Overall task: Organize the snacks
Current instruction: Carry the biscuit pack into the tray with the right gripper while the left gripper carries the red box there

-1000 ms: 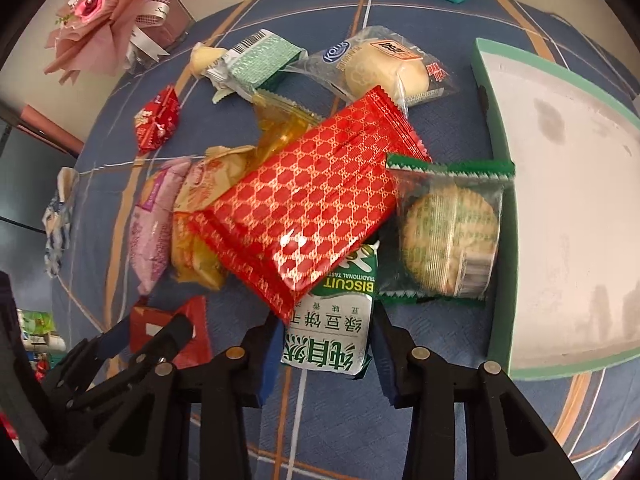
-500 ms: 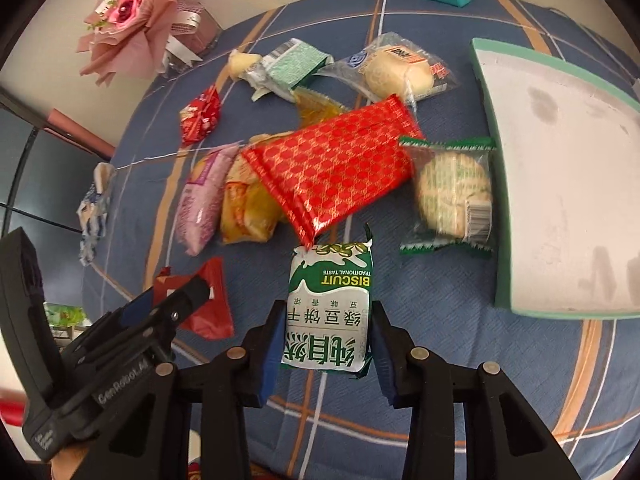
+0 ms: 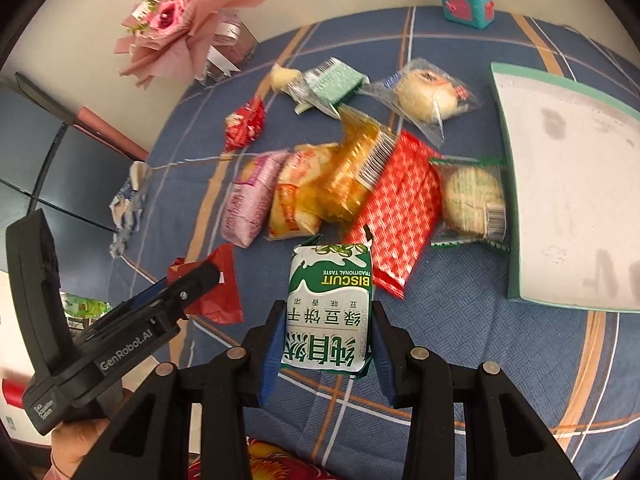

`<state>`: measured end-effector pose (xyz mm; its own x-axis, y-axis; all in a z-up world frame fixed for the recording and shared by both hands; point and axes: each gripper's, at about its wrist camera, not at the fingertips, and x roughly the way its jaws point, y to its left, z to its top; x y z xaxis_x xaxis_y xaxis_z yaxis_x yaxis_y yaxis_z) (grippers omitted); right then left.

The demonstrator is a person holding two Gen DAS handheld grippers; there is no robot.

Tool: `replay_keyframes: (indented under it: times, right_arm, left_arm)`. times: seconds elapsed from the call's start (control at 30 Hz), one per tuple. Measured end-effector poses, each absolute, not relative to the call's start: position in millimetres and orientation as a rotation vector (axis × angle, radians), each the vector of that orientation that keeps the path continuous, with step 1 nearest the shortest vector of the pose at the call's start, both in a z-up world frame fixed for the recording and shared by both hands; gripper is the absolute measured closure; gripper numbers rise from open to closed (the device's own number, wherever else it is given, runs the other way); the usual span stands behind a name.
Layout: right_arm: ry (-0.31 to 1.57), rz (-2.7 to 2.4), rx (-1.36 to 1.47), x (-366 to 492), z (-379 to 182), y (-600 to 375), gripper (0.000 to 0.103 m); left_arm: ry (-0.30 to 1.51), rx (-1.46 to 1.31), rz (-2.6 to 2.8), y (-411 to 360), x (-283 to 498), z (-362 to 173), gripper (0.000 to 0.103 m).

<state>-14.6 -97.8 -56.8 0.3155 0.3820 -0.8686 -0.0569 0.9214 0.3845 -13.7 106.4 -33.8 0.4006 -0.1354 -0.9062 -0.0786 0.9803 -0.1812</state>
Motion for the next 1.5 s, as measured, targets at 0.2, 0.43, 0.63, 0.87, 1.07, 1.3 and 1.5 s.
replay_keyframes:
  times: [0.2, 0.43, 0.63, 0.87, 1.07, 1.3, 1.5]
  right_arm:
    - [1.182, 0.279, 0.31, -18, -44, -109, 0.061]
    - [1.11, 0.149, 0.339, -15, -28, -146, 0.061]
    - [1.053, -0.058, 0.388, -15, -19, -203, 0.061]
    - [1.022, -0.226, 0.453, -13, -17, -259, 0.061]
    - [1.0, -0.301, 0.499, -4, -17, -293, 0.06]
    - [0.962, -0.416, 0.555, 6, -23, -340, 0.06]
    - [0.953, -0.51, 0.572, 18, -31, -374, 0.06]
  left_arm:
    - [1.136, -0.206, -0.043, 95, -7, -18, 0.041]
    - [1.113, -0.175, -0.1, 53, 7, 3, 0.041]
    - [1.114, -0.126, -0.185, 0, 19, 17, 0.041]
    - [1.128, -0.099, -0.291, -66, 34, 21, 0.041]
    - [1.149, -0.07, -0.351, -122, 58, 9, 0.041]
    - [1.147, -0.059, -0.403, -168, 82, -12, 0.041]
    - [1.132, -0.035, -0.446, -197, 100, -26, 0.041]
